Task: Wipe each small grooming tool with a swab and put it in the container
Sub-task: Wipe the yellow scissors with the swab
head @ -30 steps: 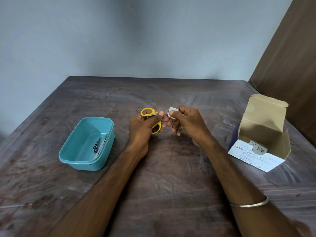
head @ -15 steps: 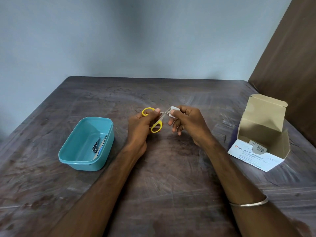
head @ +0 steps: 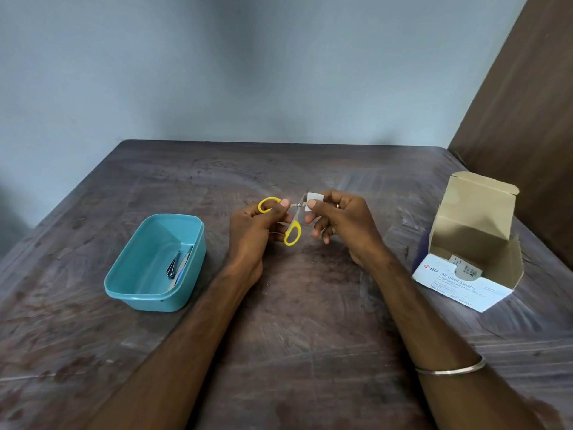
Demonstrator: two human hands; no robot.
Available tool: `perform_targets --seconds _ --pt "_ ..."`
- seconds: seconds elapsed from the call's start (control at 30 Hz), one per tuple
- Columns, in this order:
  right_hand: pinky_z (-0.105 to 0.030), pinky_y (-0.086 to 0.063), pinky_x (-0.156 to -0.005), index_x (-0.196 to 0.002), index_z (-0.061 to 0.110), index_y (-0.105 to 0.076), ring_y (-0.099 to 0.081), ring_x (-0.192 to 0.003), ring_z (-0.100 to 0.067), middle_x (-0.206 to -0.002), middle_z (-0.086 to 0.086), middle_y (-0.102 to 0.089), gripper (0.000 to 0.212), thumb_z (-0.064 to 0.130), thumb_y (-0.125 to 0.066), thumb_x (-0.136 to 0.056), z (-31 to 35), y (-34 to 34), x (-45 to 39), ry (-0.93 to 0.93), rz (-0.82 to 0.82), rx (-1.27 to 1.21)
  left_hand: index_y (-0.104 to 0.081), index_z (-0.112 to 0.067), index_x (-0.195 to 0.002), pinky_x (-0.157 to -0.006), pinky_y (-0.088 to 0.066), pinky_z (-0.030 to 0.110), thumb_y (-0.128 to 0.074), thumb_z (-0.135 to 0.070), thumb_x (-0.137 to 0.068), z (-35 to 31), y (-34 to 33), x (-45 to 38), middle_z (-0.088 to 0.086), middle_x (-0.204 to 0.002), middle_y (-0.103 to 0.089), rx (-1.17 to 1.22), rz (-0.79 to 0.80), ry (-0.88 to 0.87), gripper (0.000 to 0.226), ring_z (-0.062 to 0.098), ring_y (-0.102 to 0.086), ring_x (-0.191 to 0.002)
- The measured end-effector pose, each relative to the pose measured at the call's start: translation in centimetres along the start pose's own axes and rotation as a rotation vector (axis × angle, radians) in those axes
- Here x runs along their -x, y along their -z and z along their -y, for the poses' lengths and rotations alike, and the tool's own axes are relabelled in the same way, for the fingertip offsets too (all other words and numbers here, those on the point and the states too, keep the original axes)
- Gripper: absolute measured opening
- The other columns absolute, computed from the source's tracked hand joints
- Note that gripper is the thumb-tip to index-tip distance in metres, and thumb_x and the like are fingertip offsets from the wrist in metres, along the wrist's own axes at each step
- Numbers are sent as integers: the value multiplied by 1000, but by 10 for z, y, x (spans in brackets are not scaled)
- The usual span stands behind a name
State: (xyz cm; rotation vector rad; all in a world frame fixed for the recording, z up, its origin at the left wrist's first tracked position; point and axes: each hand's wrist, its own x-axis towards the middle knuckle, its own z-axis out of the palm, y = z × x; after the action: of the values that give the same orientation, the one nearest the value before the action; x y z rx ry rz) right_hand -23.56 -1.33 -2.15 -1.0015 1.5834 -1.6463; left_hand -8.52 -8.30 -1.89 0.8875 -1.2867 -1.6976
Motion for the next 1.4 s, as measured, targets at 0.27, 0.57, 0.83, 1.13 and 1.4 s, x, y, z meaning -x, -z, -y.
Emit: perform_targets --seconds 0.27,0.57,0.83,1.13,1.4 --pt "-24 -37 -40 -89 14 -69 -55 -46 -19 -73 -9 -72 3 11 -69 -91 4 6 1 7 -40 -64 -71 -10 -88 -52 -55 27 -72 -19 -88 0 1 -2 12 -76 -72 46 -27 16 9 19 -65 -60" --pt "-27 -52 -54 -76 13 -72 -67 -67 -13 -76 -4 -73 13 5 -81 -79 -2 -4 4 3 49 15 -68 -3 -103 -53 -57 28 -69 -20 -90 -1 -2 3 15 -81 -74 90 25 40 22 21 -70 -62" --pt "-30 -54 -55 -76 13 -74 -66 -58 -17 -69 -6 -72 11 18 -79 -85 -7 -6 2 -22 28 45 -69 -10 -90 -58 -59 32 -70 -22 -90 1 -2 3 20 -88 -75 46 62 26 12 29 -72 -69" --pt "-34 -56 -59 -79 10 -75 -66 -60 -17 -71 -7 -72 5 8 -79 -83 -5 -7 4 -31 35 28 -70 -11 -90 -59 -59 33 -72 -23 -89 4 -3 2 16 -88 -75 37 46 13 12 31 -73 -70" --pt "-33 -56 -55 -81 8 -76 -64 -59 -18 -67 -10 -70 12 19 -77 -86 -8 -13 4 36 -65 146 -70 -10 -91 -58 -61 34 -73 -20 -88 3 -3 2 14 -93 -75 32 21 6 11 32 -74 -68"
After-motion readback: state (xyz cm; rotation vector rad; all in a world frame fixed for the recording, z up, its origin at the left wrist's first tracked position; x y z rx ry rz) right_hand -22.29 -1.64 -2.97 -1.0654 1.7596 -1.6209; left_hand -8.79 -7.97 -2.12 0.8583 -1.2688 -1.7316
